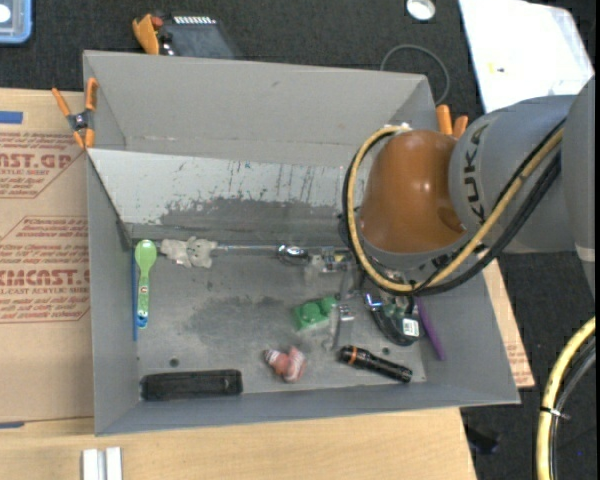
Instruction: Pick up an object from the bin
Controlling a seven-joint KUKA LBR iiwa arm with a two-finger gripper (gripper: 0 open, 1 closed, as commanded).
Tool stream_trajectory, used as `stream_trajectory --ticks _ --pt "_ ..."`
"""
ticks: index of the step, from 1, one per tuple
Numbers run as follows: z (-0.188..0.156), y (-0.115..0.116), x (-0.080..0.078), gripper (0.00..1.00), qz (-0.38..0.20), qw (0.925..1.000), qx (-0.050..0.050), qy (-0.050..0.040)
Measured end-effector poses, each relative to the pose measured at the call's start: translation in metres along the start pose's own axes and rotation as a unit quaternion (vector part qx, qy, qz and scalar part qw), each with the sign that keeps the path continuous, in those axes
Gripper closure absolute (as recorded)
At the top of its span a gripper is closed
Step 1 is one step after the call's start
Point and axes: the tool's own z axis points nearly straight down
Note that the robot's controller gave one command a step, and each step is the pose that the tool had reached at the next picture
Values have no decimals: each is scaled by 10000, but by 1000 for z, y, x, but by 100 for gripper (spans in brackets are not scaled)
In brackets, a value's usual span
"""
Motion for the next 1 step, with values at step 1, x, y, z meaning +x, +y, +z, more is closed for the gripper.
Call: stream_trajectory --ticks 1 --pt "47 -5 -14 0 454 9990 -13 -28"
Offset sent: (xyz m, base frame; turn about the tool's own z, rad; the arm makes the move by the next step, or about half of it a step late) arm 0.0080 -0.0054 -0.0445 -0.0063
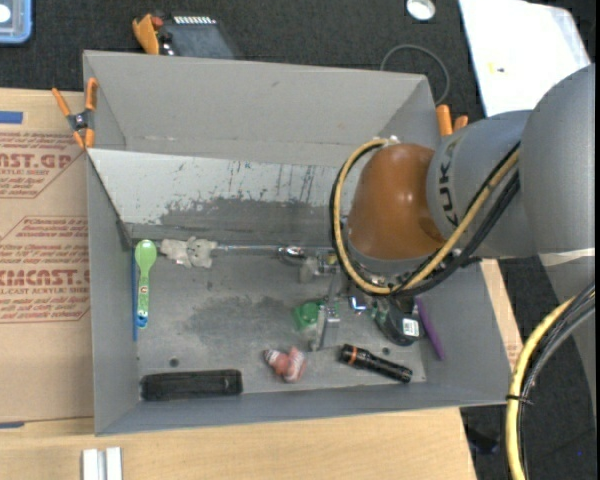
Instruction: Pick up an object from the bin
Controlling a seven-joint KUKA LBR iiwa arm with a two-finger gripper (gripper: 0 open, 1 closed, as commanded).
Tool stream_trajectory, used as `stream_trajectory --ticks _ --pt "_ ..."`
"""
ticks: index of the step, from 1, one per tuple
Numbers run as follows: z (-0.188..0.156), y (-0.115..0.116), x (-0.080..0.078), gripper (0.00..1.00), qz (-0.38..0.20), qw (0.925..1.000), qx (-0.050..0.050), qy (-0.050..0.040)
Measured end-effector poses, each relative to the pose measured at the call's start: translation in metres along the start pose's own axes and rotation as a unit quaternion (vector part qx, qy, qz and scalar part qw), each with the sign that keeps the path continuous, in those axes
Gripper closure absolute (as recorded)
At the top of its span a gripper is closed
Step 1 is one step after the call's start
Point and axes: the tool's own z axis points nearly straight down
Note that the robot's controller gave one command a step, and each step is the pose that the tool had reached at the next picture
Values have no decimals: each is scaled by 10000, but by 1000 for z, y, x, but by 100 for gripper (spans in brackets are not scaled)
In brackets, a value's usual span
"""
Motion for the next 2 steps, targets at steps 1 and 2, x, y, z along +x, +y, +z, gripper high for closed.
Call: stream_trajectory --ticks 1,2 --pt "-4 0 5 100 -486 9988 4 -10" --pt "-4 0 5 100 -486 9988 3 -11"
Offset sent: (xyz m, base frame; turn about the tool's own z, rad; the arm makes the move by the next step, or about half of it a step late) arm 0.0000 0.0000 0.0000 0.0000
